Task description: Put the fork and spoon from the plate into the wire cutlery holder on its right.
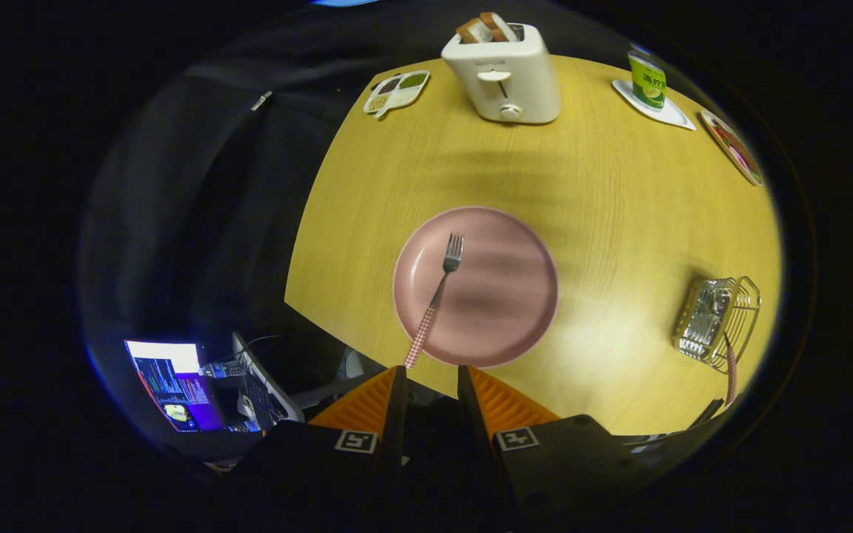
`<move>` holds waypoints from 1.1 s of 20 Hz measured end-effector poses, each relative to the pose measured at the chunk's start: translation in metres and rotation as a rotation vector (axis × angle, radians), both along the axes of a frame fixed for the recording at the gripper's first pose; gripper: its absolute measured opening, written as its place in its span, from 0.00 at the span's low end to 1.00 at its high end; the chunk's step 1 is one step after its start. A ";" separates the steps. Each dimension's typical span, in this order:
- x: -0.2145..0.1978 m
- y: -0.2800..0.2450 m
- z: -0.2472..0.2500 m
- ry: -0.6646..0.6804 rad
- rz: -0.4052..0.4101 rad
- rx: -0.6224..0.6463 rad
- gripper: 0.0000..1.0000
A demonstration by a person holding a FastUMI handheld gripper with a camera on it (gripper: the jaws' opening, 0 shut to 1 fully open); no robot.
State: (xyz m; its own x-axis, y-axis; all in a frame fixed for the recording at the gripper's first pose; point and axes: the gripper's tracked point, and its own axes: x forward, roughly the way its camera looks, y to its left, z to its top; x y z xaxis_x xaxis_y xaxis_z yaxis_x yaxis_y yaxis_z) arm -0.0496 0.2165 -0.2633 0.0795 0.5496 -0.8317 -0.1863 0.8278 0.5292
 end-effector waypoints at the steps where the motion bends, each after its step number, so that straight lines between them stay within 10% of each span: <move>1: 0.001 0.011 -0.008 0.012 -0.007 -0.002 0.44; 17: 0.013 0.068 -0.120 0.095 -0.027 -0.182 0.45; 20: 0.015 0.065 -0.124 0.124 -0.021 -0.180 0.12; 22: 0.015 0.059 -0.119 0.135 -0.018 -0.164 0.08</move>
State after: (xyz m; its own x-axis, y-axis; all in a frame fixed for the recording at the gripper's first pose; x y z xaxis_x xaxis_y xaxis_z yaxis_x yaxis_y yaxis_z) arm -0.0348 0.2755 -0.3819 -0.0300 0.4051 -0.9138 -0.1077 0.9075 0.4059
